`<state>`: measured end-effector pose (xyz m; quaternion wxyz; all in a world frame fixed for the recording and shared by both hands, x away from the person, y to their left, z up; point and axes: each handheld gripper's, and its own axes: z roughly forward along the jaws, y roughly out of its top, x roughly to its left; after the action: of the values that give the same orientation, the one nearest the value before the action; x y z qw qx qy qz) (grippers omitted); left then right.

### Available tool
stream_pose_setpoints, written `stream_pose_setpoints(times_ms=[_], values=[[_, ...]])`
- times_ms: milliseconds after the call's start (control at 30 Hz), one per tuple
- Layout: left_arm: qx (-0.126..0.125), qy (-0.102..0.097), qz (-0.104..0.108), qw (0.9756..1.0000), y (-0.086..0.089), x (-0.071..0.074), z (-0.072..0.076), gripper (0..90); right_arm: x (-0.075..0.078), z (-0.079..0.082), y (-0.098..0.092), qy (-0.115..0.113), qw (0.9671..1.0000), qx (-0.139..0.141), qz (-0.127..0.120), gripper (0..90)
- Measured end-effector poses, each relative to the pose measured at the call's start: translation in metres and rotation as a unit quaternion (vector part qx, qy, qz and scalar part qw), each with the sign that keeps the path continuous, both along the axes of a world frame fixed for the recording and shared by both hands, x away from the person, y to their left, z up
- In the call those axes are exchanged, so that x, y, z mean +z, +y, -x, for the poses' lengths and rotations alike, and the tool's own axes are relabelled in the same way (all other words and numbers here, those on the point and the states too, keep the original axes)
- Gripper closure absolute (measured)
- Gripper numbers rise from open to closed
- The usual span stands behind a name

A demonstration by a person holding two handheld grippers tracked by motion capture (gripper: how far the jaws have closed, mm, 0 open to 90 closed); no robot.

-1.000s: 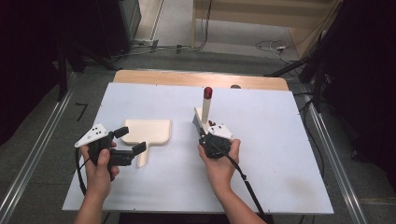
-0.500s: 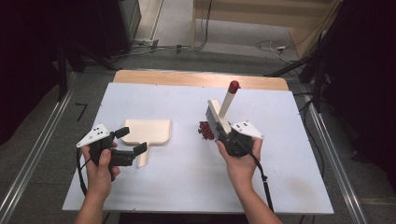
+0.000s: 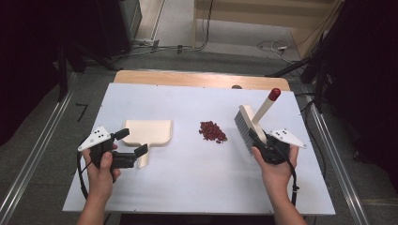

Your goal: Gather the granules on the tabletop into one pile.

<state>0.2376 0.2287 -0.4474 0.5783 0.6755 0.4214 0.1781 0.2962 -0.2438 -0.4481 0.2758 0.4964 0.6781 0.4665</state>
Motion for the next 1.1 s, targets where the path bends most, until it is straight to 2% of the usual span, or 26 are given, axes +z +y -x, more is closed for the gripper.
stream_pose_setpoints(times_ms=[133,233,400,567,667,800,867,1100], values=[[0.008,-0.013,0.001,0.9999,0.001,-0.001,0.007,0.0,-0.004,0.003,-0.022,0.005,1.0000,0.000,0.002,65.7],[0.019,-0.027,0.004,0.9994,0.003,-0.005,0.015,0.0,-0.004,0.005,-0.039,0.004,1.0000,-0.003,-0.006,65.7],[0.035,-0.044,0.004,0.9984,0.008,-0.009,0.026,0.0,0.000,0.005,-0.064,0.003,0.9999,-0.004,-0.014,65.6],[0.052,-0.037,0.004,0.9980,0.013,-0.015,0.039,0.0,-0.001,0.008,-0.087,0.005,0.9999,0.003,-0.015,65.6],[0.059,-0.038,0.004,0.9975,0.017,-0.017,0.040,0.0,-0.003,0.009,-0.099,0.009,0.9998,0.008,-0.014,65.6],[0.060,-0.035,-0.005,0.9976,0.019,-0.020,0.035,0.0,-0.005,0.010,-0.106,0.015,0.9996,0.003,-0.024,65.6],[0.058,-0.031,0.000,0.9979,0.020,-0.022,0.031,0.0,-0.007,0.009,-0.105,0.018,0.9995,0.005,-0.027,65.6],[0.066,-0.028,-0.004,0.9974,0.023,-0.023,0.027,0.0,-0.011,0.008,-0.098,0.025,0.9993,0.019,-0.021,65.6]])
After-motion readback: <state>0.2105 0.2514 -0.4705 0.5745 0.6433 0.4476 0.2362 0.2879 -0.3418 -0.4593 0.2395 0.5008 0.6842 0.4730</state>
